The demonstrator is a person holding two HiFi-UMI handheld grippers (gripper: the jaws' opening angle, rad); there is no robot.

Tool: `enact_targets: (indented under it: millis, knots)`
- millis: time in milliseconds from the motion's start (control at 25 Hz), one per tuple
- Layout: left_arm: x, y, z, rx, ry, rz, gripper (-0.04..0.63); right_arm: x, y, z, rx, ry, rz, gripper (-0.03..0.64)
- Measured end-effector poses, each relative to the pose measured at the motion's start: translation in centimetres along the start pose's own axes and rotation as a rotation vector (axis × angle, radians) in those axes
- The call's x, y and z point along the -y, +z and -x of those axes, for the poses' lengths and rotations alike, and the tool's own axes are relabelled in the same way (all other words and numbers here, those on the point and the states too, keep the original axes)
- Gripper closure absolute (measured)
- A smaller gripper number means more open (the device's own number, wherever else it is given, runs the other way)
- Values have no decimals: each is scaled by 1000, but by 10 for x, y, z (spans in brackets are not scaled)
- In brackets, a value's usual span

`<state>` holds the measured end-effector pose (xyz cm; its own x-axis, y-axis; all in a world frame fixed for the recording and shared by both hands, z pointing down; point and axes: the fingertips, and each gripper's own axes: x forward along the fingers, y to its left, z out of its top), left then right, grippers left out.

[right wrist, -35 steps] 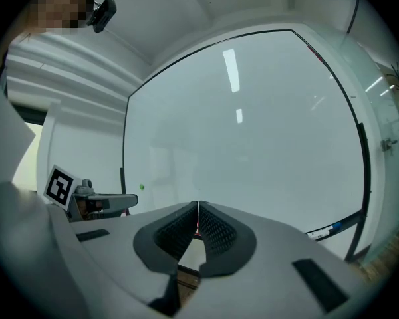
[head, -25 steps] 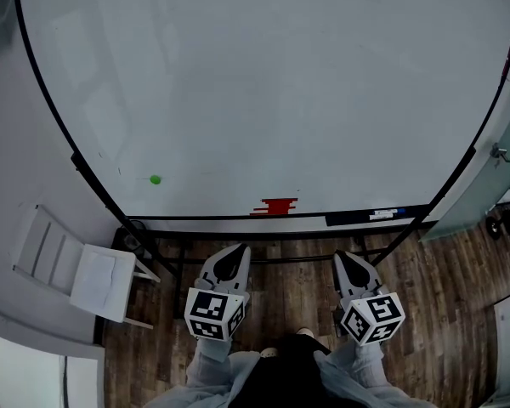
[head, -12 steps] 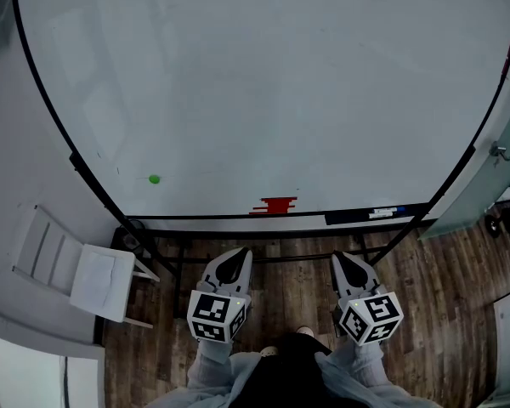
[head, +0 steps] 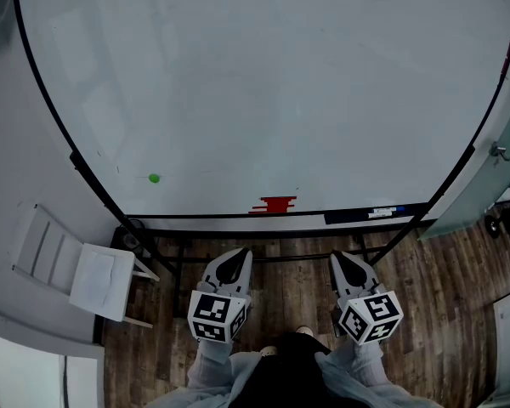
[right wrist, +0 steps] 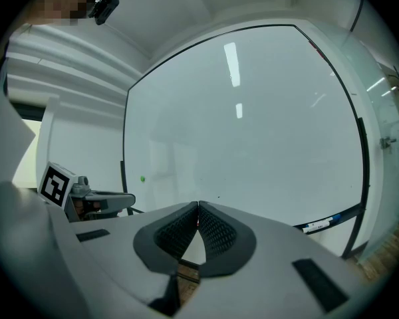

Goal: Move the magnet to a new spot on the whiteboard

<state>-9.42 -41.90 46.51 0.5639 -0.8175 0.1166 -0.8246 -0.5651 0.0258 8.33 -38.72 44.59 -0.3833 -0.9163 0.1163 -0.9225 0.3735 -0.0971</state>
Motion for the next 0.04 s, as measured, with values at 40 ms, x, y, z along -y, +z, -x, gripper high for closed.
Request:
enact_targets:
  millis: [40]
  knots:
    - [0, 0, 0, 1, 0, 0, 586, 0, 0, 0, 0, 0, 0, 589]
